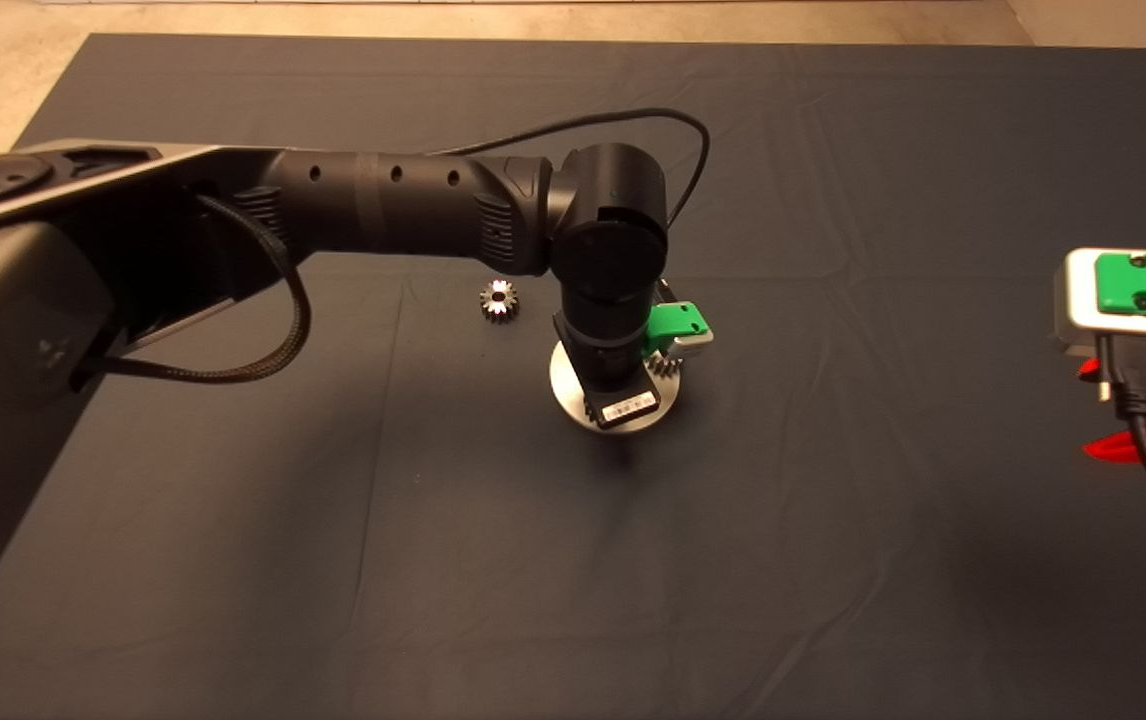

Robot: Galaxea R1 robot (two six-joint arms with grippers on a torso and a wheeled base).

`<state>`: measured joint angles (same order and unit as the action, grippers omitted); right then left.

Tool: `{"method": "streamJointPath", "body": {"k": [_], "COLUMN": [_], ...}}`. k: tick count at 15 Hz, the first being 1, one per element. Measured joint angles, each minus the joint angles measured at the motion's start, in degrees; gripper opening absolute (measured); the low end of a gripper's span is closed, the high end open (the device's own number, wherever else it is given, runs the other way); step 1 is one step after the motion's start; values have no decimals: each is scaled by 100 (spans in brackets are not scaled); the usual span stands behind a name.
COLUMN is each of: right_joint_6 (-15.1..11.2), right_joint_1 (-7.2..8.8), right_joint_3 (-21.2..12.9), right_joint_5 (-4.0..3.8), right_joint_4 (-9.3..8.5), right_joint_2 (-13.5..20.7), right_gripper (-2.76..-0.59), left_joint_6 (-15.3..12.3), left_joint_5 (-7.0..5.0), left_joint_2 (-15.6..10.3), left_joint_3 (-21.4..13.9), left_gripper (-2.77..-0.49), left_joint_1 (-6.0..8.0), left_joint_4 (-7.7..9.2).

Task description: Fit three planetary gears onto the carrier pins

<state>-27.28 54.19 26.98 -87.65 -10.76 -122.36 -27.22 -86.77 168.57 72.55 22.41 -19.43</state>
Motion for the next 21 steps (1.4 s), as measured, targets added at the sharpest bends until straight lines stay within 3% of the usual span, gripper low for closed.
{"method": "streamJointPath", "body": {"k": [7, 9, 12, 15, 21], "right_joint_6": [0, 0, 0, 1, 2], "right_joint_1": [11, 11, 11, 11, 11], "right_joint_3": [0, 0, 0, 0, 0], "right_joint_5": [1, 2, 0, 0, 2], "right_joint_4": [-6, -15, -21, -21, -23], "right_joint_2": [-2, -2, -2, -2, -2], "right_gripper": [-220, -220, -220, -220, -220], "left_joint_6": [0, 2, 93, 283, 728], "left_joint_5": [-16, -30, -38, -49, -53], "left_joint_2": [1, 1, 1, 1, 0], "left_joint_3": [36, 90, 195, 380, 1005], "left_gripper": [-181, -180, -166, -166, -166], "left_joint_1": [0, 16, 72, 112, 176], "left_joint_4": [0, 12, 190, 506, 568]}}
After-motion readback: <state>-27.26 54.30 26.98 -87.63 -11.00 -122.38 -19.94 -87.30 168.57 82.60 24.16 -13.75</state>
